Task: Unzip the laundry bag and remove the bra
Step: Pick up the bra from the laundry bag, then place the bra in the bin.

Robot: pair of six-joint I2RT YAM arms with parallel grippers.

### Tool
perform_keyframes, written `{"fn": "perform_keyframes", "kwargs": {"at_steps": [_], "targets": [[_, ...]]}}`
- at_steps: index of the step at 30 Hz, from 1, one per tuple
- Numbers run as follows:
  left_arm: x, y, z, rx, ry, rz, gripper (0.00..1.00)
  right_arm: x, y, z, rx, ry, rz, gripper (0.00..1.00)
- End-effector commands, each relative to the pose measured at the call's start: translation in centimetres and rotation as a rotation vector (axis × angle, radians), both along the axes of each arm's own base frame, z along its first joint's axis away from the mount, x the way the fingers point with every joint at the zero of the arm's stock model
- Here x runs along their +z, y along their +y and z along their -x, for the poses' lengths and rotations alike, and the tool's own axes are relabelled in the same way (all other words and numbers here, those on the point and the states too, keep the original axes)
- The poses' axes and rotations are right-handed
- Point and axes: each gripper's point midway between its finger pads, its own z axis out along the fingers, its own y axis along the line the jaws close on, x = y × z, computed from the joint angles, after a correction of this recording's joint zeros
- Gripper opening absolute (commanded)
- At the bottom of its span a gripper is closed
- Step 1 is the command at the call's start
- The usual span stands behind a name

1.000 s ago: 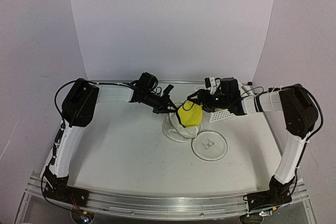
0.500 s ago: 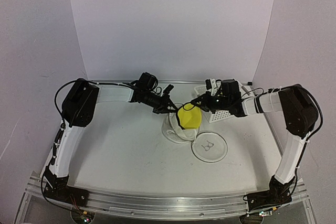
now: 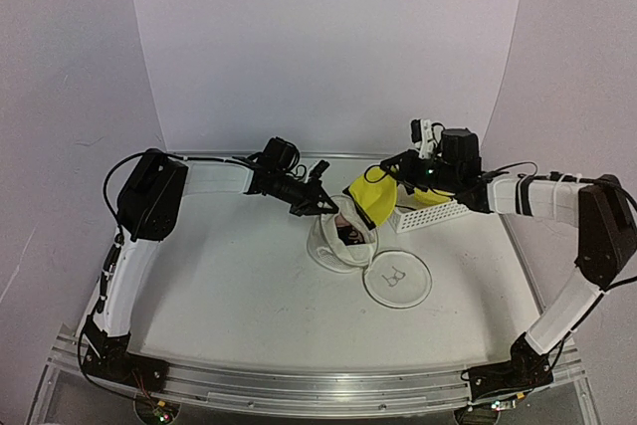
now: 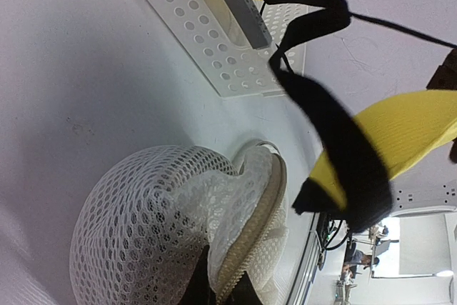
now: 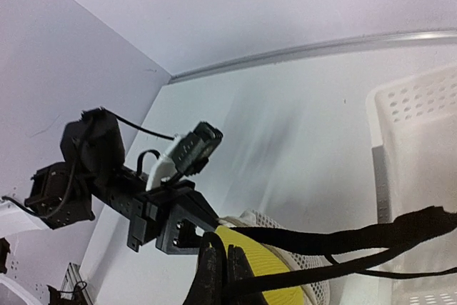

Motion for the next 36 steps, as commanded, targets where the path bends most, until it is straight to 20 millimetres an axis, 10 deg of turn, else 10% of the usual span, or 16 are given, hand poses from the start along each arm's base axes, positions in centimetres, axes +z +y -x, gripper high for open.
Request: {"fn": "perform_keyframes", "kwargs": {"at_steps": [1, 20, 36], "targets": [[0.1, -0.4, 0.2, -0.021, -0.015, 0.016, 0.0, 5.2, -2.6, -1.2, -0.129, -0.158, 0.052, 0.0], [0.2, -0.4, 0.2, -0.024, -0.014, 0.019, 0.0, 8.2, -12.8, -8.9, -0.538, -0.263, 0.219, 0.0], [0.2, -0.1, 0.6, -0.031, -0.013, 0.006, 0.0, -5.1, -14.2, -14.0, -0.513, 0.061, 0.16, 0.13]]}}
